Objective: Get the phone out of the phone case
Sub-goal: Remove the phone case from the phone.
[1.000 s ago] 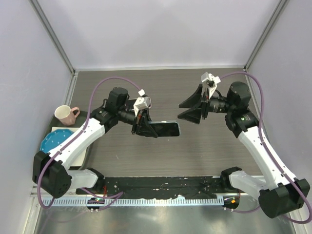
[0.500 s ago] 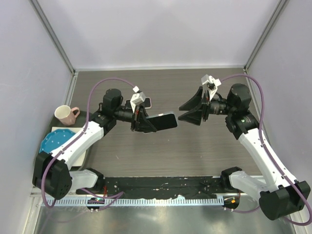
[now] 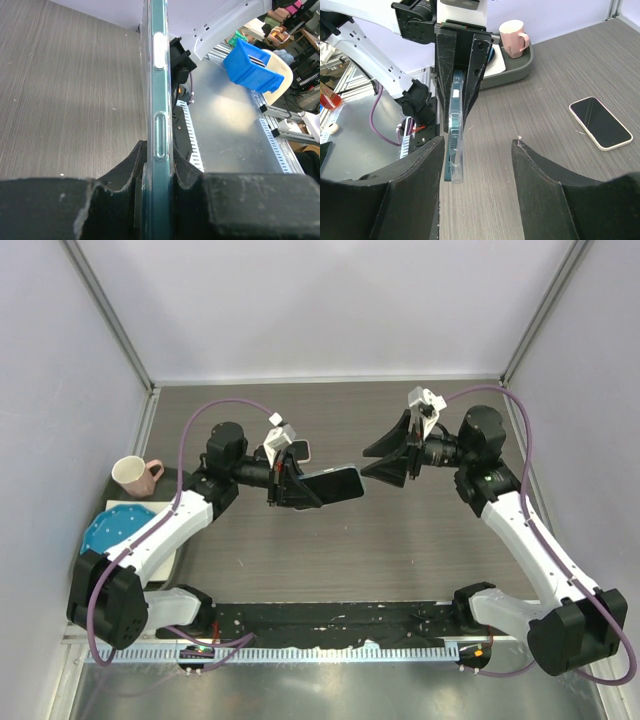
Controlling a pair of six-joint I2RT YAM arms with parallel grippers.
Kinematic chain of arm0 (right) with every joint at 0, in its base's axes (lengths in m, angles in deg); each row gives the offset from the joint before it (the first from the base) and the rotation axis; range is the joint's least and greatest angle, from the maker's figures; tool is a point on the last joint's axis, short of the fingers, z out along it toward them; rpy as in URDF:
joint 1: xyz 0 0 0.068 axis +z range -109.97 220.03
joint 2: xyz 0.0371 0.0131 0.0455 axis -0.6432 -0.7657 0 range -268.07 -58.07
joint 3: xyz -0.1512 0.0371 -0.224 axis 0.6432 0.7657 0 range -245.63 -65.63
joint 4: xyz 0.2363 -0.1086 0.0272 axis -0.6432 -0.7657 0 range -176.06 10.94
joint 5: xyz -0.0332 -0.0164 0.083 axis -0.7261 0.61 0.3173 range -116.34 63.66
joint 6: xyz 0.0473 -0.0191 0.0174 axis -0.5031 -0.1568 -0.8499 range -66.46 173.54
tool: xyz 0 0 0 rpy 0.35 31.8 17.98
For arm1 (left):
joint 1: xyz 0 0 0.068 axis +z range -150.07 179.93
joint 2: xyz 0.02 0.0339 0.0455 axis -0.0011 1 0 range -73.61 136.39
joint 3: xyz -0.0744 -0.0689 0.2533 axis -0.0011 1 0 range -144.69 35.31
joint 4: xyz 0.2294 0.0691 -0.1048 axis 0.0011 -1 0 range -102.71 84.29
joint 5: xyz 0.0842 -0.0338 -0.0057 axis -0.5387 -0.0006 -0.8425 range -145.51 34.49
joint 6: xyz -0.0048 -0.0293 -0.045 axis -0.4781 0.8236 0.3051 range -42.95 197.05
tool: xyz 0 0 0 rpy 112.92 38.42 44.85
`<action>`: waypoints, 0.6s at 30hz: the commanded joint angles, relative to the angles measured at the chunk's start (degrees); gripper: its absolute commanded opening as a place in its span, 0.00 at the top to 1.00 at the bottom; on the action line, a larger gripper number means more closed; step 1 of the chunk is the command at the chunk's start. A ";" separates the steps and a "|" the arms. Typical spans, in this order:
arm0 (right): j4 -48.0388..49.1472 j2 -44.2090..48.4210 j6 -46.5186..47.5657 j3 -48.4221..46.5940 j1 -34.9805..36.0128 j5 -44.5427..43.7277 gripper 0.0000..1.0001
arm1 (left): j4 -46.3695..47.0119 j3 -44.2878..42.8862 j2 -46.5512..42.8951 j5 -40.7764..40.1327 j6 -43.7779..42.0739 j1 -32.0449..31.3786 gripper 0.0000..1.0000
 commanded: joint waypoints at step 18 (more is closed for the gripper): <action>30.16 -4.47 -21.35 4.31 2.10 1.85 0.58 | 5.91 0.52 -0.67 1.37 0.63 -0.04 1.00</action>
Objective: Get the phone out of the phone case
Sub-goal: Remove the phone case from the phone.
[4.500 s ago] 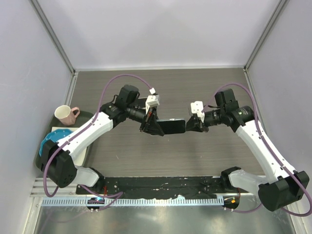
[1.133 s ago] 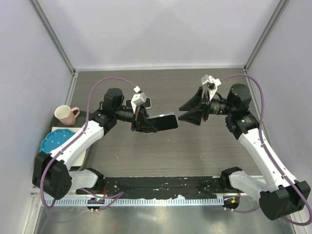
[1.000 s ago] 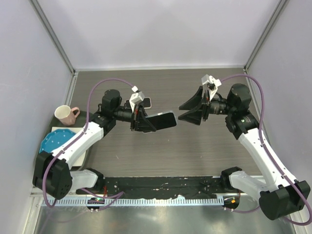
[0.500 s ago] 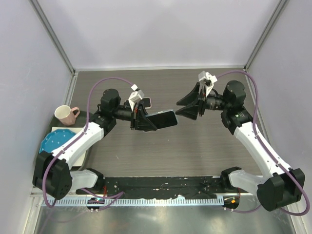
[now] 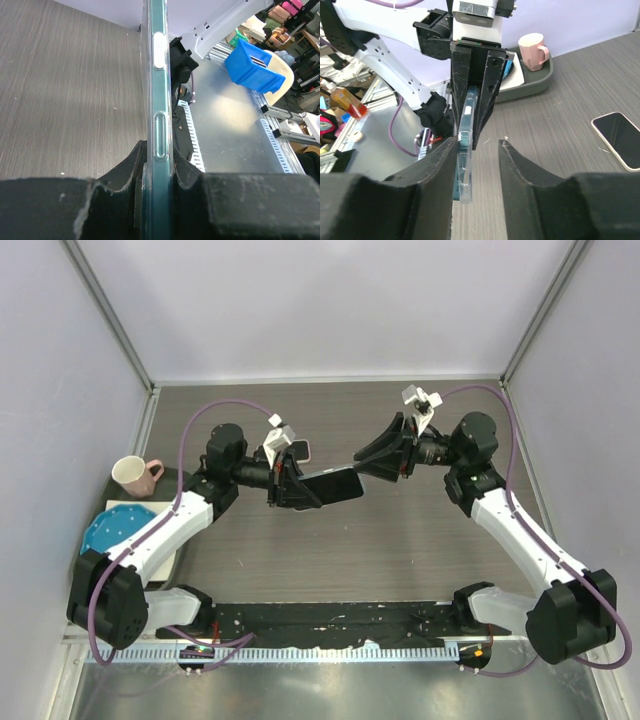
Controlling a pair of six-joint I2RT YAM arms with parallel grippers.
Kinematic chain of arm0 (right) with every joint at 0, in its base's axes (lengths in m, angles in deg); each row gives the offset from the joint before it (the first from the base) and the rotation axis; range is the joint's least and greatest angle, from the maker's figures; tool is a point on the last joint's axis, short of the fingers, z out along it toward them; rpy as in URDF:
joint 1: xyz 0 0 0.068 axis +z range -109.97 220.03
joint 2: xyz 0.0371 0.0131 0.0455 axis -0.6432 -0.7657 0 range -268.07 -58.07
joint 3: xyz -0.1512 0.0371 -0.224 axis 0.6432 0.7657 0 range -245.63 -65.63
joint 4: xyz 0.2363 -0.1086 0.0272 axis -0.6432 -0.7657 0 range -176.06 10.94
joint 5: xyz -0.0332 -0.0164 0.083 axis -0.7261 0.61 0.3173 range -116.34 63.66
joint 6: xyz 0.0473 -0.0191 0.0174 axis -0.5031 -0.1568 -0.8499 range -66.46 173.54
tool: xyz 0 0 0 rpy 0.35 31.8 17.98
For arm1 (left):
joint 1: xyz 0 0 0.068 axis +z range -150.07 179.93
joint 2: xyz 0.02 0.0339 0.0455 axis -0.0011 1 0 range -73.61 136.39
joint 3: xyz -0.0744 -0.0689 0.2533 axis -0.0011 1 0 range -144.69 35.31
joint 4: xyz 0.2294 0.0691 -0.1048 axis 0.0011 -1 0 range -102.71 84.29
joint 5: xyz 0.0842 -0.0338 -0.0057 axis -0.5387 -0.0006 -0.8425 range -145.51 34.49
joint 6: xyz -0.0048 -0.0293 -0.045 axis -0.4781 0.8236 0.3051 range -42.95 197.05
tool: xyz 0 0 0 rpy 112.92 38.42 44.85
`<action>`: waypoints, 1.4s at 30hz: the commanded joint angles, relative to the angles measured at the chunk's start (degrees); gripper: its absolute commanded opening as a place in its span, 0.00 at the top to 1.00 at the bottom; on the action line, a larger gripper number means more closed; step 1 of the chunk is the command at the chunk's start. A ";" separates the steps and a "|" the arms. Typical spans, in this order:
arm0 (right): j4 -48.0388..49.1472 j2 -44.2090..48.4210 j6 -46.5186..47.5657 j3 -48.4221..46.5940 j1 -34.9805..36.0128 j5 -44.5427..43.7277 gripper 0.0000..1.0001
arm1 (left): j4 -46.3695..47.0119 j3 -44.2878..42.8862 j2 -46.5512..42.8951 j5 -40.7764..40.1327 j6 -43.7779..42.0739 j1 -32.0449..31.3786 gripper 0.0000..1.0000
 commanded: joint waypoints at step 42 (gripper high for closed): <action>15.78 -0.23 -9.91 4.26 1.73 0.76 0.77 | 4.84 -0.25 -0.33 1.15 -0.05 0.05 1.00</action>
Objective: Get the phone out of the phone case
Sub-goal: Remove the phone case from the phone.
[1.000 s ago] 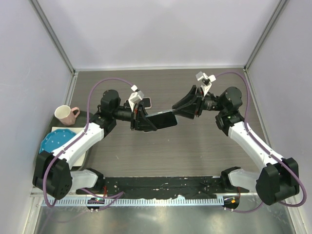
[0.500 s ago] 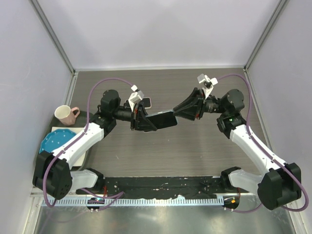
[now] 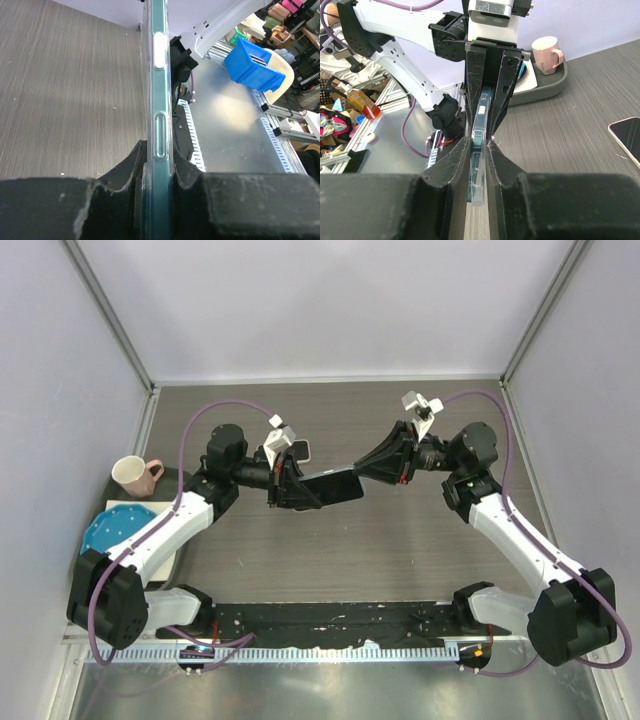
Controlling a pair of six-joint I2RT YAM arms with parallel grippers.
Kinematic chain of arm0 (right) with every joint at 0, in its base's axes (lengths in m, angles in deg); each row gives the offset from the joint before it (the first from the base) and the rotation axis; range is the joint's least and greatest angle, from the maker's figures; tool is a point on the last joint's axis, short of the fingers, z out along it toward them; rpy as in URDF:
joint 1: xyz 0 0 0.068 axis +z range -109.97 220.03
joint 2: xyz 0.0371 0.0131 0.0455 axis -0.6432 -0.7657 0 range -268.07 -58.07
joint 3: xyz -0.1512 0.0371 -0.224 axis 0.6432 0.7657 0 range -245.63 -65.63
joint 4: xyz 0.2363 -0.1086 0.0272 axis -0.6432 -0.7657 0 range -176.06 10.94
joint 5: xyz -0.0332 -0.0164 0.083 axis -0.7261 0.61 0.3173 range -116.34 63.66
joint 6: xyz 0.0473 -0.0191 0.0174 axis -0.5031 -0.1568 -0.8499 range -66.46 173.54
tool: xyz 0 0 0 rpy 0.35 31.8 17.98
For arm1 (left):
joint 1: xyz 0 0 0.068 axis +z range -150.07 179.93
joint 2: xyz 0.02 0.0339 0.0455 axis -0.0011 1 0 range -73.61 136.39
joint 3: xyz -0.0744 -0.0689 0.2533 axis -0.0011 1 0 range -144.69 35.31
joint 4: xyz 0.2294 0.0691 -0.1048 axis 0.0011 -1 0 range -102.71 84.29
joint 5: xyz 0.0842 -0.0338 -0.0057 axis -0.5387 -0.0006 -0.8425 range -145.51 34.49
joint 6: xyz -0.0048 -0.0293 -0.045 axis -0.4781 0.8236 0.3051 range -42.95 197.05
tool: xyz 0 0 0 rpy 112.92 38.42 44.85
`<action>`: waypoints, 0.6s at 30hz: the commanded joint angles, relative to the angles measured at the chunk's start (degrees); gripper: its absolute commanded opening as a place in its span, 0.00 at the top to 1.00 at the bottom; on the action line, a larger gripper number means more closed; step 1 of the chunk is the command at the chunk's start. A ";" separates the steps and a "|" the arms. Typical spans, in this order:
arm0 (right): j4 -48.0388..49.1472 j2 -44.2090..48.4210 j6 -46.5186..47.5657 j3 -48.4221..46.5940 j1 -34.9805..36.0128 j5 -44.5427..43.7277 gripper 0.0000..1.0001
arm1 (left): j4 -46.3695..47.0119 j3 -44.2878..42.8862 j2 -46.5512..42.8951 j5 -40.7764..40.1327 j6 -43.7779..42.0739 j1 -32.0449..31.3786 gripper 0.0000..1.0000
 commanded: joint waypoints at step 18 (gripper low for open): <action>19.15 -3.68 -19.54 0.64 0.53 -2.21 0.96 | 4.47 -0.14 -1.13 4.57 -1.63 -0.13 1.00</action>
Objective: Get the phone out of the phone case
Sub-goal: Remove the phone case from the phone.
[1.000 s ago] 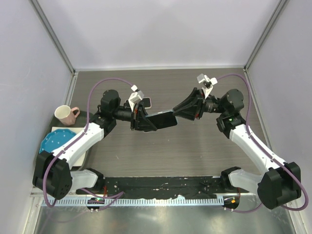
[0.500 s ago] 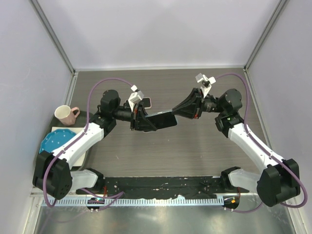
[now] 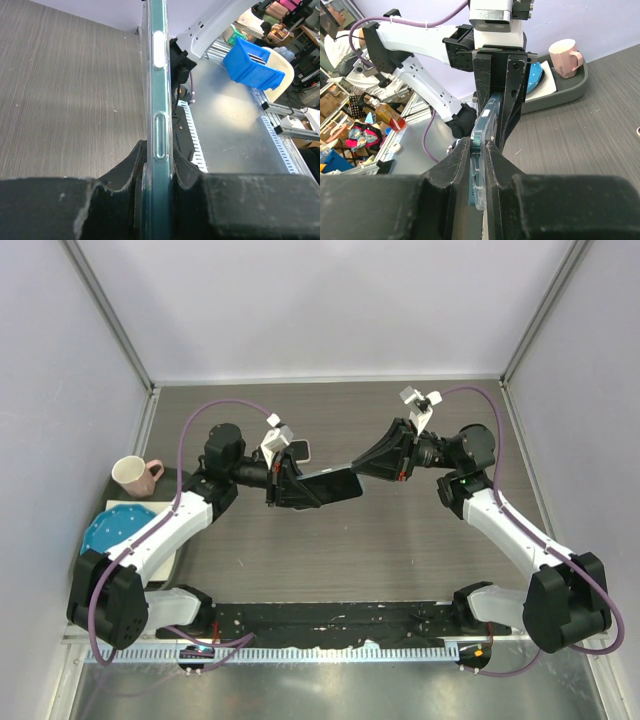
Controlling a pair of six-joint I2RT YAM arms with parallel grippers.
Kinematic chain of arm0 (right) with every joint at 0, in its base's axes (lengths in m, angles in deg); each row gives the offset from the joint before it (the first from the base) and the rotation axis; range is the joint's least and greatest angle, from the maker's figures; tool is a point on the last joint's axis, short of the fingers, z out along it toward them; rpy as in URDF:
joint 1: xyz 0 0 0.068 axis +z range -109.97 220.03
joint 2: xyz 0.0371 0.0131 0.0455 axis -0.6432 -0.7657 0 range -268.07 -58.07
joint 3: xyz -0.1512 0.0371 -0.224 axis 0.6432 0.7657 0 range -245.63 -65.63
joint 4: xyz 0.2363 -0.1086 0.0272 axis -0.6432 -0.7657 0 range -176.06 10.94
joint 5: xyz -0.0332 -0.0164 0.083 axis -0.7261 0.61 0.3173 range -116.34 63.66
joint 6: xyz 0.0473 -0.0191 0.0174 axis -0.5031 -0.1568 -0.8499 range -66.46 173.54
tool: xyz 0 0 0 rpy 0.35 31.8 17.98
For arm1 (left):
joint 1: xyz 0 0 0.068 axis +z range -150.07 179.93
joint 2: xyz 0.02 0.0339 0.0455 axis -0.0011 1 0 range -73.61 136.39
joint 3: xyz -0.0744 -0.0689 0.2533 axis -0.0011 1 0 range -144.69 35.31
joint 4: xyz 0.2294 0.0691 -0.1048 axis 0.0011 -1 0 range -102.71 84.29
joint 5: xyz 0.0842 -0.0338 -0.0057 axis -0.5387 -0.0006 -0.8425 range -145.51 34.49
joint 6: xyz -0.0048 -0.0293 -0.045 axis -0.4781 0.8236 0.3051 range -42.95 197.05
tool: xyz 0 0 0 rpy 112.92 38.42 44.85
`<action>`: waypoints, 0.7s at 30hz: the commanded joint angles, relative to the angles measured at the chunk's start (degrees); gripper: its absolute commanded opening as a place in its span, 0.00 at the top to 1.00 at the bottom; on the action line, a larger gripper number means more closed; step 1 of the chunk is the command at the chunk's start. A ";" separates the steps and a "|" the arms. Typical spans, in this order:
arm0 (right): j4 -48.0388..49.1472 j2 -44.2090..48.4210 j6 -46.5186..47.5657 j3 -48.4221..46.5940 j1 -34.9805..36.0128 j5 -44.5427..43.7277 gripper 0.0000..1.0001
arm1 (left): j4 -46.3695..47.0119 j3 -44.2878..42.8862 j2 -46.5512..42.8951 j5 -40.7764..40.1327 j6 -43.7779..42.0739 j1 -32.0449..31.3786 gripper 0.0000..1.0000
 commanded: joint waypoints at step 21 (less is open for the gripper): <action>19.25 -5.87 -18.65 2.23 -3.05 -7.16 0.99 | 2.83 -1.85 -3.59 11.01 -0.80 -2.03 1.00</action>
